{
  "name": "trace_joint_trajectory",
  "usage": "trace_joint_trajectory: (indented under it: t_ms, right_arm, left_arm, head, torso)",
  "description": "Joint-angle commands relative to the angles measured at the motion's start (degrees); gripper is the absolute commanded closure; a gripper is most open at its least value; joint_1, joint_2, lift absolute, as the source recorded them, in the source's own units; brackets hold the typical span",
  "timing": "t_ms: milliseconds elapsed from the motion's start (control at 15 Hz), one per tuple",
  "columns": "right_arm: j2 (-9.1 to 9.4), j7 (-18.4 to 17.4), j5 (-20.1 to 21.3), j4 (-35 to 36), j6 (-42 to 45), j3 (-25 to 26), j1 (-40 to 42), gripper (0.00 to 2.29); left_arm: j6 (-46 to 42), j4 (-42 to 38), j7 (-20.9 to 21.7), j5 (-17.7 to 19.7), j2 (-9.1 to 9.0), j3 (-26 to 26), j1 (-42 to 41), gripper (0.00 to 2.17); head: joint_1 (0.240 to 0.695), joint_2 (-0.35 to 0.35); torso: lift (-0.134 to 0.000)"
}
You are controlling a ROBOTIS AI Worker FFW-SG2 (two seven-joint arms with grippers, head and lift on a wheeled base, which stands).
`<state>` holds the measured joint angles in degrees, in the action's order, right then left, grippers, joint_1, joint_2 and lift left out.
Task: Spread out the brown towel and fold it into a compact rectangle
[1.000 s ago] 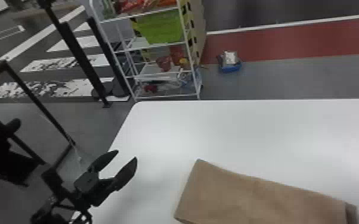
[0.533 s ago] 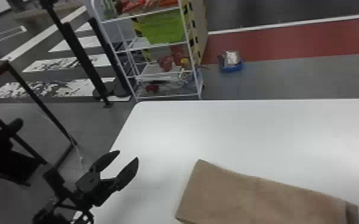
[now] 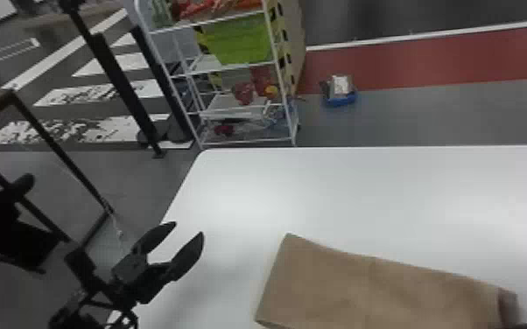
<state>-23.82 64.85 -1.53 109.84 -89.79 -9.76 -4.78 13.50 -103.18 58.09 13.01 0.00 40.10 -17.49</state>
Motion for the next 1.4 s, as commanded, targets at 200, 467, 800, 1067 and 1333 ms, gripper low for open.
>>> trace_joint_trajectory:
  t_ms: [200,467,800,1067,1333]
  right_arm:
    - [1.76,-1.8,-4.9,-0.2,-0.3,4.5,-0.5,1.24]
    - [1.76,-1.8,-6.7,0.6,-0.3,6.2,-0.4,1.24]
    - [0.0,-1.7,-7.9,4.7,-0.3,7.4,2.0,1.24]
    - [-0.09,-1.7,-5.6,3.8,-0.3,4.8,2.7,1.24]
    - [-0.26,-1.2,-2.5,3.5,-0.3,1.4,2.7,1.16]
  left_arm:
    - [0.0,0.0,-0.1,0.0,-0.15,0.1,0.0,0.05]
    - [0.0,-0.1,-0.2,0.0,-0.15,0.1,0.0,0.05]
    - [0.0,-0.1,-0.1,0.1,-0.15,0.2,0.0,0.05]
    - [0.0,-0.4,-0.1,0.0,-0.15,-0.1,0.1,0.05]
    - [0.0,-0.4,0.1,0.0,-0.15,0.2,0.0,0.05]
  head:
    - [0.695,0.349]
    - [0.695,0.347]
    - [0.695,0.346]
    - [0.695,0.347]
    - [0.695,0.35]
  torso:
    - [-0.124]
    - [-0.124]
    - [-0.124]
    - [-0.124]
    - [-0.124]
